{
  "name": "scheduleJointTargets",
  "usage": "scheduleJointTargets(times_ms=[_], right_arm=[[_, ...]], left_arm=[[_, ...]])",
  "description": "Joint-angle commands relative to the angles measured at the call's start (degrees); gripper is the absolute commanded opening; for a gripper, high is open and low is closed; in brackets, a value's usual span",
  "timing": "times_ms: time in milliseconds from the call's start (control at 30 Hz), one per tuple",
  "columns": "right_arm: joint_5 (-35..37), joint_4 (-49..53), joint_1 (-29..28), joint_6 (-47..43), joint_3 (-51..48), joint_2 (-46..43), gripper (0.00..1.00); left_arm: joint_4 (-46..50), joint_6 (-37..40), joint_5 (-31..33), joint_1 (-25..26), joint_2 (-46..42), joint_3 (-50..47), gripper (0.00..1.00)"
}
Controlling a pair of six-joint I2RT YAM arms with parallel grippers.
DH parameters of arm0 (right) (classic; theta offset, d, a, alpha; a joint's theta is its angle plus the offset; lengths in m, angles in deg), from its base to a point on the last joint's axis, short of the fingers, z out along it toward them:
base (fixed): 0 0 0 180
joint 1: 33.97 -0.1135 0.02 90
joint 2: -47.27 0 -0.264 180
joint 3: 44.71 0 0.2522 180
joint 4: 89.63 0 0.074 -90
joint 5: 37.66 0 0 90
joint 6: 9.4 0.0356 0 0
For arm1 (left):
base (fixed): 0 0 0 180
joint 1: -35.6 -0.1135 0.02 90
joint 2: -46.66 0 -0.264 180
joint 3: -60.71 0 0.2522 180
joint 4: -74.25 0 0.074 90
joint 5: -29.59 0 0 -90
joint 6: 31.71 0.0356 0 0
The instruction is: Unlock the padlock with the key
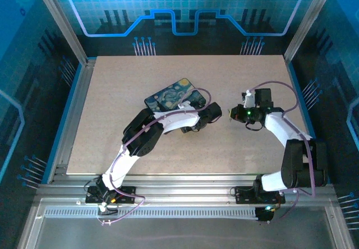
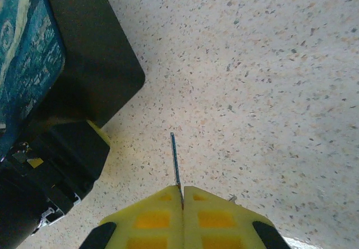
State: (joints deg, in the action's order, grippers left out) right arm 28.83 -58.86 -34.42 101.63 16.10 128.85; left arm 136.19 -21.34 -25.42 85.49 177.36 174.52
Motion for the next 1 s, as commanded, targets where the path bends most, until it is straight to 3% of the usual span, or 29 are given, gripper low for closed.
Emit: scheduleJointTargets(times_ms=[0, 333, 633, 967], right_arm=[[-0.49, -2.22, -1.63, 0.80, 2.60, 1.78, 0.00], [0.48, -3.85, -4.23, 1.26, 2.98, 5.33, 0.00], [0.75, -4.10, -4.94, 1.19, 2.88, 5.21, 0.00], [0.34, -4.80, -5.11, 1.35, 2.18, 5.23, 0.00]], left_arm=[[-0.46, -1.01, 3.53, -1.67, -0.90, -2.72, 0.58], [-3.01, 3.85, 8.08, -2.05, -1.85, -3.53, 0.50], [-11.86, 3.94, 9.64, -2.08, -6.15, -9.34, 0.47], [-10.61, 3.53, 11.59, -1.64, -6.53, -8.74, 0.48]])
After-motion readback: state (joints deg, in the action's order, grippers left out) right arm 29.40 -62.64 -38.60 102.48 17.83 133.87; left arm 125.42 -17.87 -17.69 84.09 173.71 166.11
